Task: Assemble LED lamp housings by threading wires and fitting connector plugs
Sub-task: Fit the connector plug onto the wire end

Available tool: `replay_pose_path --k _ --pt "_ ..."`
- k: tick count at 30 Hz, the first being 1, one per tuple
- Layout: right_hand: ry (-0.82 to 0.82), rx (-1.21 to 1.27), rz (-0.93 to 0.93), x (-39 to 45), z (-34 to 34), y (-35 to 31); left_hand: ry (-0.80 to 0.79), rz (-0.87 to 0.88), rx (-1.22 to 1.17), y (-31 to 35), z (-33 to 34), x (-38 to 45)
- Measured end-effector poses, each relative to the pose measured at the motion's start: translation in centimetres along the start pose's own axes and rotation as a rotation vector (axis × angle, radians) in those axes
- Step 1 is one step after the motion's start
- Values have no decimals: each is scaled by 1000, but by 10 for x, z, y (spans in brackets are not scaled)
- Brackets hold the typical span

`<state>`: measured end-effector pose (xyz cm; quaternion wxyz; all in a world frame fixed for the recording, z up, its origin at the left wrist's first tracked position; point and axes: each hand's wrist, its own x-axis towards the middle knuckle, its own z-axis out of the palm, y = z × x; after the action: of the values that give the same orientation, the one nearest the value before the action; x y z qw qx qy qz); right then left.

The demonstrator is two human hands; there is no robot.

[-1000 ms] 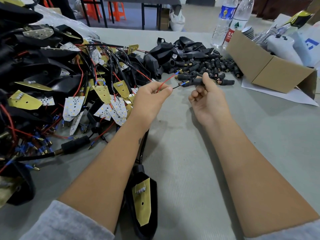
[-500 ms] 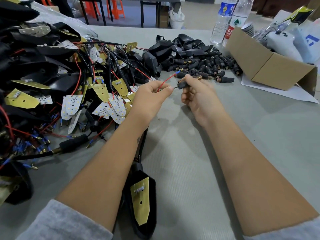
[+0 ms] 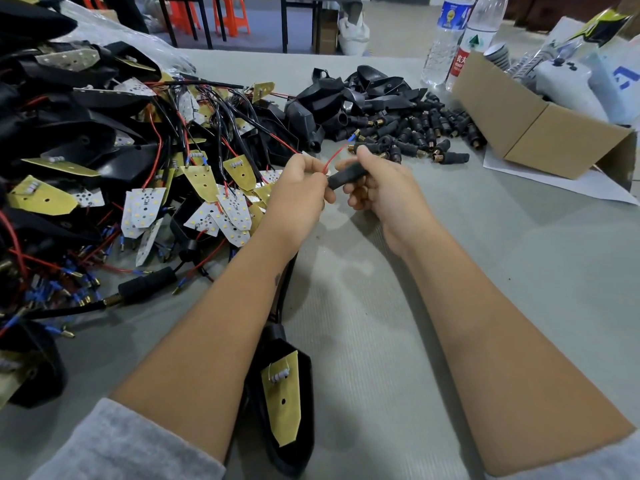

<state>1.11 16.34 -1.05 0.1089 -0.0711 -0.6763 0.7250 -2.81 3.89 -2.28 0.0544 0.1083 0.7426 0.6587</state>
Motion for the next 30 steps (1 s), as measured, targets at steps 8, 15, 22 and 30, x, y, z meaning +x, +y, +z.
replay_pose_path --k 8,15,22,30 --pt "38 45 -11 2 -2 2 21 5 -38 3 4 -4" --pt "12 -51 0 0 2 0 -10 38 -302 3 -2 -3" --pt "-19 -63 -41 -6 7 -1 63 38 -468 8 -7 -1" --pt "78 60 -11 -3 2 0 57 54 -663 13 -7 -4"
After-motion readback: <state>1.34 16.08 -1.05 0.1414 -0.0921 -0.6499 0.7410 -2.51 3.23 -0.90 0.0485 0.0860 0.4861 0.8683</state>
